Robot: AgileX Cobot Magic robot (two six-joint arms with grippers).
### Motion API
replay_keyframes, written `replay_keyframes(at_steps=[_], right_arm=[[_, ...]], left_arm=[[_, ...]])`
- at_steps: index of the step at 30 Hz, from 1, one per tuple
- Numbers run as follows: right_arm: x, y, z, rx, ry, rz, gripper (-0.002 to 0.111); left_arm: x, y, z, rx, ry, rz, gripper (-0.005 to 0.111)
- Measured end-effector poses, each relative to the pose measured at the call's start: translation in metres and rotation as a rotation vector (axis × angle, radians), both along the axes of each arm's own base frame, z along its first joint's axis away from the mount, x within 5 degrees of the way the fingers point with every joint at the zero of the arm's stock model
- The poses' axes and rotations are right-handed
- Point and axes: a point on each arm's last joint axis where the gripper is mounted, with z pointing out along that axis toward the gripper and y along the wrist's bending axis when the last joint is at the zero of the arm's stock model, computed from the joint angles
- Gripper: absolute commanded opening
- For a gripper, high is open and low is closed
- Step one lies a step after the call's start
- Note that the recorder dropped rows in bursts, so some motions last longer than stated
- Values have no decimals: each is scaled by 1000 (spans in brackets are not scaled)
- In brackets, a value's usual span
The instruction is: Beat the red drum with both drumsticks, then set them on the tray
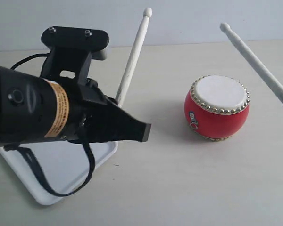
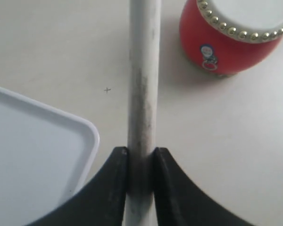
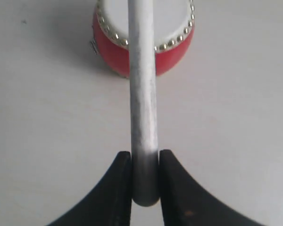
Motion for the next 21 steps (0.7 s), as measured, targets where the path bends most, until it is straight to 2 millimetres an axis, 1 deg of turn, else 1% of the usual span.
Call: replay_keyframes(at_steps=[3,5,10,13,15,17,19,21], right_arm=[[-3,-3,-3,7,44,-59,0],[-4,-4,-4,19,61,-90,0],[-9,-1,-6,78,122,-123,0],[-12,1,-10,101,162,-132,0],[-13,0,-18,84,188,-138,0],[-16,-2,-28,58,216,-145,0],[-17,-4,-34,45,225,-157,0],[-18,-8,-34,32,206,-167,0]], left_arm=[[2,11,-3,39,7,-24,0],[4,16,-2,53,9,-45,0],[7,20,1,74,-4,-110,0],[7,15,-6,104,8,-178,0],[8,10,-14,124,27,-202,0],[10,5,-17,124,40,-210,0],[14,-2,-14,122,27,-231,0],[19,-12,-10,119,15,-259,0]])
